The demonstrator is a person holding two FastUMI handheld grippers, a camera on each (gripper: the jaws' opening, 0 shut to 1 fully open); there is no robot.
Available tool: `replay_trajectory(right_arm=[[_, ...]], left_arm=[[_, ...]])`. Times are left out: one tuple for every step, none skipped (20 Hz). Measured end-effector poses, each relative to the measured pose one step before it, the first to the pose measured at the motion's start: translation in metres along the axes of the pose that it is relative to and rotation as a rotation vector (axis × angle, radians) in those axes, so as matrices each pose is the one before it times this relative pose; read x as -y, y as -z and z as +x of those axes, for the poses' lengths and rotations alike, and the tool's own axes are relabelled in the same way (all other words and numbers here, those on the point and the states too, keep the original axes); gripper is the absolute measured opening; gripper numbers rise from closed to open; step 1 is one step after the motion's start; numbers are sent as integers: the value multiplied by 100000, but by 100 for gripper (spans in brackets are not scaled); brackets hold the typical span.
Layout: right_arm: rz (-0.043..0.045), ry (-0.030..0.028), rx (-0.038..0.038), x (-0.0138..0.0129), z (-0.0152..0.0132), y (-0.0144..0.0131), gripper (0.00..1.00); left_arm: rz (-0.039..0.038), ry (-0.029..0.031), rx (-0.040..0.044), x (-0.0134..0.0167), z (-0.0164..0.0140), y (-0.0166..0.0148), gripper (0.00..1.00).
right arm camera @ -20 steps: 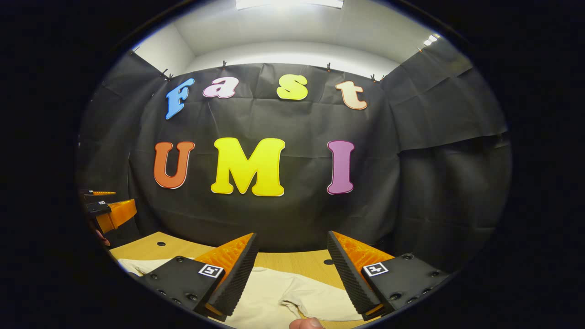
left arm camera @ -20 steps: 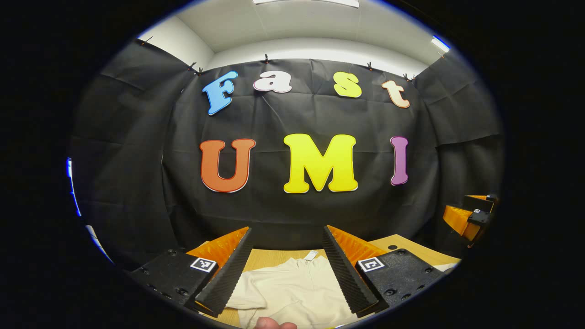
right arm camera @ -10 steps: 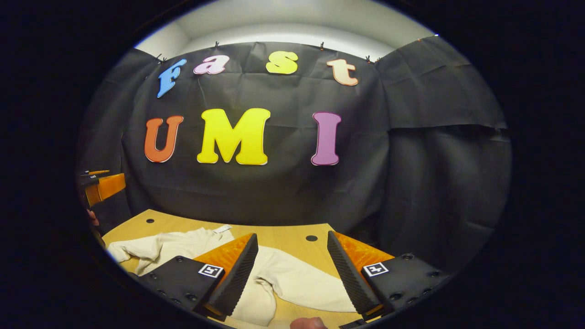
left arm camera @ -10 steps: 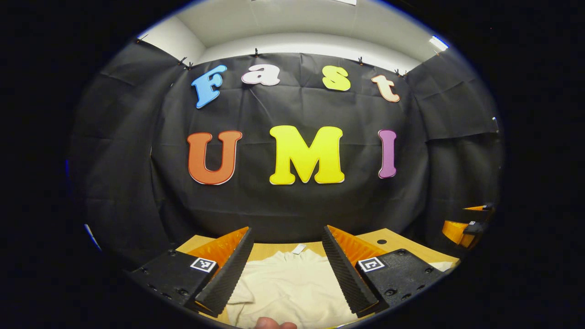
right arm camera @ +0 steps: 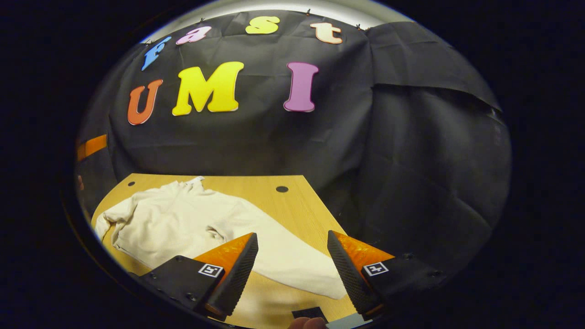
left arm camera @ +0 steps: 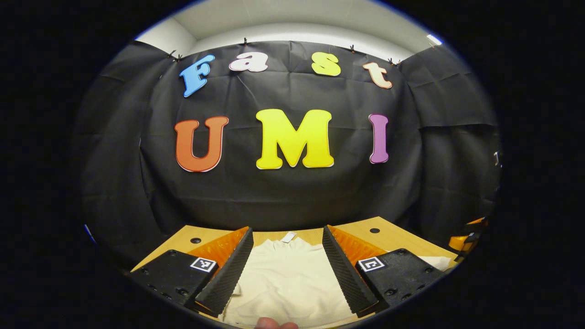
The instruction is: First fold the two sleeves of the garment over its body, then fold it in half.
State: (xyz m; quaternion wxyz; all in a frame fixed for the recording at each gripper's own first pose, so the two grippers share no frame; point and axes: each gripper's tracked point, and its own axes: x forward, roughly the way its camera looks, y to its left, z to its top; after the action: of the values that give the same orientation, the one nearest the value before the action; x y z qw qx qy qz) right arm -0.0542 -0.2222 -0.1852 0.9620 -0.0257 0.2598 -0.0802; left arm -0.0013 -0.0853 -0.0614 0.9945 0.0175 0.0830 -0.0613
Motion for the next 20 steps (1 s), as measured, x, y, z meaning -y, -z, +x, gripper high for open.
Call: replay_trajectory(right_arm=[[-293, -533, -3610, 586, 522, 1596, 95], [-841, -152, -4645, 650, 446, 1629, 95], [-46, -517, -4641, 728, 535, 1716, 95], [198, -48, -4263, 540, 523, 1262, 94], [148, 1, -3669, 556, 668, 1125, 95], [-164, 417, -3337, 565, 715, 993, 95], [-472, 1406, -3171, 741, 678, 1082, 95], [-144, 1365, -2635, 711, 684, 871, 95], [333, 1671, -2607, 863, 933, 867, 95], [1143, 1265, -2382, 629, 784, 551, 95], [1591, 1310, -2430, 496, 881, 551, 95], [1665, 1764, -1882, 560, 719, 321, 95], [1702, 1183, -1964, 517, 887, 374, 95], [1655, 141, -1704, 233, 529, 273, 95], [1015, -186, -2056, 167, 542, 538, 95], [475, -160, -1988, 79, 389, 420, 95], [837, -326, -1376, -73, 511, 231, 95], [876, -666, -1146, -125, 309, 104, 95], [781, -1674, -1569, -134, 342, 299, 95], [1310, -1393, -279, -134, 14, -174, 95]], left_arm=[[295, 226, -1386, 277, 44, 302, 96], [58, 477, -1152, 319, 8, 311, 96], [-71, 371, -976, 390, 104, 240, 96], [-187, 470, -450, 274, 62, 195, 96], [-364, 1192, -292, 431, -3, 112, 96], [-579, 1819, 56, 458, 113, -61, 96], [-672, 1438, 205, 341, 63, -153, 96], [-143, 322, -239, 66, 50, 48, 96], [545, -357, -719, -240, -68, 347, 96], [618, -740, -741, -233, 47, 163, 96], [448, -968, -880, -248, 138, 164, 96], [42, -986, -625, -292, 84, 76, 96], [15, -667, -828, -236, 38, 254, 96], [153, -753, -1054, -293, 18, 227, 96], [-26, -887, -562, -244, 52, 68, 97], [46, -578, -593, -210, -43, 83, 97], [59, -372, -337, -145, -13, 166, 97], [-247, 539, 278, 107, -88, -143, 97], [-335, 872, 501, 248, -17, -143, 96], [-243, 912, 441, 350, 11, -184, 96]])
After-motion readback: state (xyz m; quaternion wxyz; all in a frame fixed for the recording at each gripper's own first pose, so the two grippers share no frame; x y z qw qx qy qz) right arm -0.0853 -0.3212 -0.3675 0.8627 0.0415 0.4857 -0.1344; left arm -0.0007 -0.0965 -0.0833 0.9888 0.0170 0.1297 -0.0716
